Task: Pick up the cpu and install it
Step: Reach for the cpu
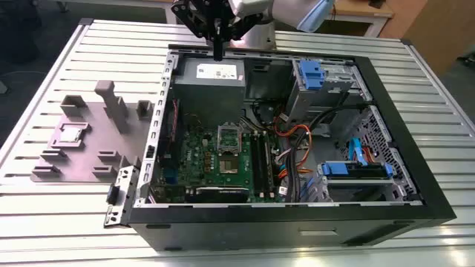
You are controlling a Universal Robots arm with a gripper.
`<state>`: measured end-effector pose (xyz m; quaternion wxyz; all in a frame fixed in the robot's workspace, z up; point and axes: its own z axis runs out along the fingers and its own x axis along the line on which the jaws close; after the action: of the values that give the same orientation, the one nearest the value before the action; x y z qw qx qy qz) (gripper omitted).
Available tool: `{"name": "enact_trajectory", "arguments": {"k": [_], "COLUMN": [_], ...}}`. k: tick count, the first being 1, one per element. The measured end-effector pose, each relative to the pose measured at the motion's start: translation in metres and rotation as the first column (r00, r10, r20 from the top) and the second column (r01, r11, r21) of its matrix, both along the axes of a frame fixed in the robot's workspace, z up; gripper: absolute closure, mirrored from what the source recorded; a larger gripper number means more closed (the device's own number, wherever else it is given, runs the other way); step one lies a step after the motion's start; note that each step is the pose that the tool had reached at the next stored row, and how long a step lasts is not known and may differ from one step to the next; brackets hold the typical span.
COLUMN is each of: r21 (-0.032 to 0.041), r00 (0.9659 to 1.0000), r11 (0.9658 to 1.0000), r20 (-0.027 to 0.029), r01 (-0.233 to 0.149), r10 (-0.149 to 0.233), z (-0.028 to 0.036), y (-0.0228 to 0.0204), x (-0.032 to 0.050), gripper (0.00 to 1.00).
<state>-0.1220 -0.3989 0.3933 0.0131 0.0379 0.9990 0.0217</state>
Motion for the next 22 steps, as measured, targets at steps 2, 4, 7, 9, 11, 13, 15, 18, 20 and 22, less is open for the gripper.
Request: {"name": "enact_trajectory", "arguments": {"k": [2,4,7,9,11,13,15,18,20,22], "r21": [0.0,0.0,0.0,0.0001,0.0,-0.0001,-0.0001,0.0,0.0,0.0], "r00": [1.0,1.0,1.0,1.0,1.0,1.0,1.0,1.0,1.0,1.0], "r11": [1.0,1.0,1.0,1.0,1.0,1.0,1.0,1.0,1.0,1.0], "r20": [-0.0001,0.0,0.0,0.0001,0.0,-0.0001,0.0,0.0,0.0,0.0], "r01": [0.0,0.0,0.0,0.0,0.0,0.0,0.0,0.0,0.0,0.0], "r10": [0.0,0.0,0.0,0.0,0.0,0.0,0.0,0.0,0.0,0.0], "z": [0.0,0.0,0.0,0.0,0.0,0.0,0.0,0.0,0.0,0.0], "y": [0.0,0.0,0.0,0.0,0.0,0.0,0.0,0.0,0.0,0.0], "x": [0.0,0.0,-0.0008,-0.0019,-0.0027,-0.0028,-0.0047,-0.0052,-0.0056,-0.0061], "gripper": [0.89,0.89,0.89,0.89,0.89,0.89,0.89,0.89,0.89,0.89]}}
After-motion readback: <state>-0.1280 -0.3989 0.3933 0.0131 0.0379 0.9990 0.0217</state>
